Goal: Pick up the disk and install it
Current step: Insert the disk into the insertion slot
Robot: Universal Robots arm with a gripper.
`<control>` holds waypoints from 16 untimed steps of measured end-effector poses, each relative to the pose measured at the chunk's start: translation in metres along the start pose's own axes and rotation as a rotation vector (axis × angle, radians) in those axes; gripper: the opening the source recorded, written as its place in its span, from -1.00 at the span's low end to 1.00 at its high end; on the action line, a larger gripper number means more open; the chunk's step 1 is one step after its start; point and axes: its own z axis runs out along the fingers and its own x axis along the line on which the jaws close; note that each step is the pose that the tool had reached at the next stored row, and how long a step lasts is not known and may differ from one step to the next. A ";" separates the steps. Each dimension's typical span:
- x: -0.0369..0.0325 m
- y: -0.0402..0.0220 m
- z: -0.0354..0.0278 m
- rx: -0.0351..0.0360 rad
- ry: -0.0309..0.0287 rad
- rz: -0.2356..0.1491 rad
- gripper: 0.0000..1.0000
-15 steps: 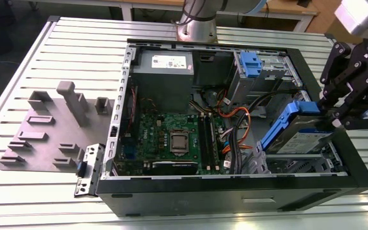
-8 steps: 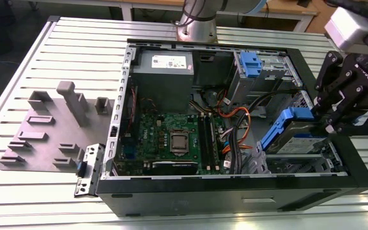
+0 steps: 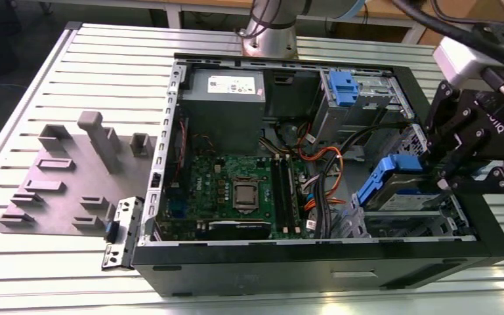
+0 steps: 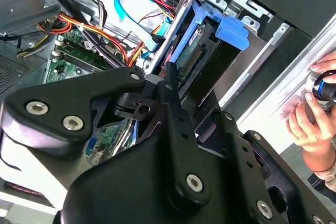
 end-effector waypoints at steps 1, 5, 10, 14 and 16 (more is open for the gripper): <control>0.0001 -0.0001 0.0018 0.0000 -0.0001 0.000 -0.31; 0.0005 -0.0005 0.0091 0.0000 -0.0001 0.000 -0.31; 0.0005 -0.0006 0.0112 0.0000 0.0007 0.000 -0.31; 0.0006 -0.0007 0.0127 0.0000 0.0002 0.000 -0.31; 0.0006 -0.0008 0.0147 0.0000 0.0006 0.000 -0.31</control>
